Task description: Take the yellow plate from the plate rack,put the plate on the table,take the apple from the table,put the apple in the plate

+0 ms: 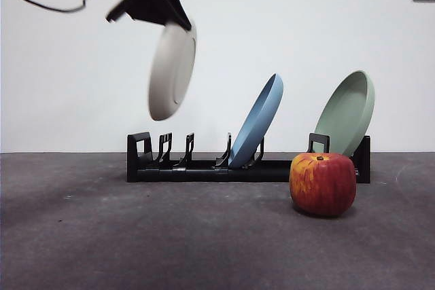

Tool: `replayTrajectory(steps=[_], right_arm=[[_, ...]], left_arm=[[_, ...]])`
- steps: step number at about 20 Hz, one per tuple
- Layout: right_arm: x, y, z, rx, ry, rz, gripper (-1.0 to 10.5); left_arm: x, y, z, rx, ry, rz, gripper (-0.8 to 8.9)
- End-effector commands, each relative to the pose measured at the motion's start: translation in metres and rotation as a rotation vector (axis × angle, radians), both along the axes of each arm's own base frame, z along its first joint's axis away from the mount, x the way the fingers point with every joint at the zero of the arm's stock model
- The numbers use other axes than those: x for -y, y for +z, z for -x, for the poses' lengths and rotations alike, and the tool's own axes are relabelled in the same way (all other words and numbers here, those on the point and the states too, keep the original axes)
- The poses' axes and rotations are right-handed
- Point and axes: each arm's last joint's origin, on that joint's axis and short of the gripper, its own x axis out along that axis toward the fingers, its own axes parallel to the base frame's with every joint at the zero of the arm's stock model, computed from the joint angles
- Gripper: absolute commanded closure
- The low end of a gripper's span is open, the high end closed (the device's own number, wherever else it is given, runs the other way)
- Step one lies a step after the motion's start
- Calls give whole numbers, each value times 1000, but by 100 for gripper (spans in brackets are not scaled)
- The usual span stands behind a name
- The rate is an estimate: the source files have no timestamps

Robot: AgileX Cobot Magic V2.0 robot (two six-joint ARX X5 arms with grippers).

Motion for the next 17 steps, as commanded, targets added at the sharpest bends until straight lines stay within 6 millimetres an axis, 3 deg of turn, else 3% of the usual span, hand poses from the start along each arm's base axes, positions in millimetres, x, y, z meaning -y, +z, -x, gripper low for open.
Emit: replayTrajectory(steps=[1,5,7,10,13,17], right_arm=[[0,1,0,6,-1,-6,226],[0,1,0,6,-1,-6,226],[0,1,0,6,-1,-6,226],[0,1,0,5,-1,-6,226],[0,1,0,5,-1,-6,226],[0,1,1,1,0,-7,226]], left_arm=[[-4,16,22,41,-24,-106,822],[4,26,80,-5,-72,-432,821],[19,20,101,-32,-61,-629,821],[46,7,128,-29,-105,-767,820],[76,-25,153,12,-136,-878,820],[104,-85,177,65,-208,-981,820]])
